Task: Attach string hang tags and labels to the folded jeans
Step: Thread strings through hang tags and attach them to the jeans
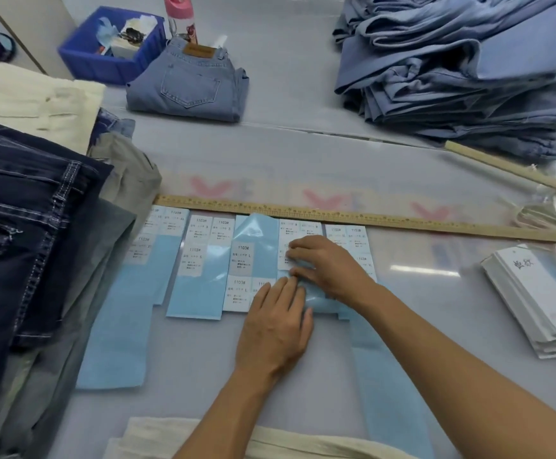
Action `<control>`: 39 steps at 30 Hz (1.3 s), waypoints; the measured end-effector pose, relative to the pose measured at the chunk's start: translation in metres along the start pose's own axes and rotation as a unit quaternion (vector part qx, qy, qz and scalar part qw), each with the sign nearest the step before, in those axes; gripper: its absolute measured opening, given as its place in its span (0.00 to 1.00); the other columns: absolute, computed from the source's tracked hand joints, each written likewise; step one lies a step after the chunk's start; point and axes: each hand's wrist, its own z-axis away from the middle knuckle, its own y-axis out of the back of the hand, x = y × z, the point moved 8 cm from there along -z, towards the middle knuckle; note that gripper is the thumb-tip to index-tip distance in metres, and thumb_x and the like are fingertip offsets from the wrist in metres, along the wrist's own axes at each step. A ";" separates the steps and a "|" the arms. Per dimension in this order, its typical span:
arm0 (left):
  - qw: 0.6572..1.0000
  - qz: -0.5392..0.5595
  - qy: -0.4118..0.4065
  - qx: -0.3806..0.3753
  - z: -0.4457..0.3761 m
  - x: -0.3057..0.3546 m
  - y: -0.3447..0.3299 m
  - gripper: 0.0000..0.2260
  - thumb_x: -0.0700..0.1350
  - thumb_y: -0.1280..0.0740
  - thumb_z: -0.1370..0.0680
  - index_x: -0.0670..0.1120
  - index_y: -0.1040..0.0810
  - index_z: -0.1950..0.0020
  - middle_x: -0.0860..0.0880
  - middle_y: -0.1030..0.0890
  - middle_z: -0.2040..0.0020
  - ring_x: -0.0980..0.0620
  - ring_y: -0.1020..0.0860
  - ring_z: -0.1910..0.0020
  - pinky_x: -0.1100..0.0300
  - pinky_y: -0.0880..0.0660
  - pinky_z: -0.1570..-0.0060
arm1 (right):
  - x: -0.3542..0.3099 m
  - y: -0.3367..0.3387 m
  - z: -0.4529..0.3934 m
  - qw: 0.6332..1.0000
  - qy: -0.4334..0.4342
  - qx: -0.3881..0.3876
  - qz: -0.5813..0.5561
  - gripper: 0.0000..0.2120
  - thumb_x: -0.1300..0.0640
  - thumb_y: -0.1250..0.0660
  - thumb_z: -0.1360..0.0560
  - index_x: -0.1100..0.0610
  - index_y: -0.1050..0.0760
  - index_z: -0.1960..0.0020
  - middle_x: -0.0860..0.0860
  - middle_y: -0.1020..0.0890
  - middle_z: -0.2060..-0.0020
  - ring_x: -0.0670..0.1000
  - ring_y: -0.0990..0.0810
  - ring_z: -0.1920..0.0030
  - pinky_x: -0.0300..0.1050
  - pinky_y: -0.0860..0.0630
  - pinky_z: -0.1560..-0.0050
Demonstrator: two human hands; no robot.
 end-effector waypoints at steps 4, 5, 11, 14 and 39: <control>1.000 -0.001 -0.003 0.028 -0.001 0.001 0.004 0.18 0.49 0.40 0.18 0.40 0.19 0.36 0.41 0.19 0.36 0.44 0.22 0.36 0.48 0.26 0.33 | -0.009 -0.003 0.004 0.993 0.062 -0.001 0.096 0.09 0.54 0.33 0.21 0.58 0.18 0.46 0.53 0.18 0.44 0.57 0.22 0.41 0.56 0.20 0.53; 1.000 0.000 -0.002 0.030 -0.001 0.001 0.005 0.18 0.49 0.40 0.18 0.40 0.19 0.36 0.41 0.19 0.36 0.44 0.21 0.36 0.48 0.27 0.33 | -0.011 -0.003 0.004 0.991 0.070 0.001 0.114 0.09 0.53 0.34 0.20 0.57 0.19 0.46 0.53 0.18 0.44 0.56 0.23 0.41 0.55 0.19 0.54; 0.999 0.001 -0.003 0.032 -0.001 0.002 0.005 0.18 0.48 0.40 0.19 0.39 0.19 0.36 0.41 0.18 0.38 0.43 0.21 0.38 0.48 0.26 0.34 | -0.020 -0.004 0.005 0.976 0.102 0.001 0.192 0.11 0.53 0.42 0.18 0.56 0.22 0.50 0.51 0.19 0.50 0.54 0.22 0.45 0.51 0.20 0.62; 0.999 0.007 -0.009 0.045 -0.001 0.003 0.007 0.17 0.48 0.39 0.19 0.39 0.19 0.38 0.41 0.18 0.40 0.43 0.21 0.41 0.49 0.26 0.37 | -0.019 -0.010 0.006 0.969 0.107 -0.031 0.222 0.07 0.60 0.40 0.20 0.57 0.23 0.47 0.52 0.20 0.48 0.55 0.23 0.44 0.52 0.20 0.58; 0.999 0.019 -0.009 0.039 -0.002 0.005 0.008 0.14 0.47 0.41 0.18 0.41 0.20 0.43 0.43 0.19 0.44 0.43 0.22 0.44 0.50 0.26 0.42 | -0.006 0.005 -0.014 0.999 -0.031 -0.024 0.004 0.11 0.49 0.34 0.20 0.54 0.20 0.43 0.49 0.20 0.50 0.51 0.23 0.49 0.50 0.24 0.47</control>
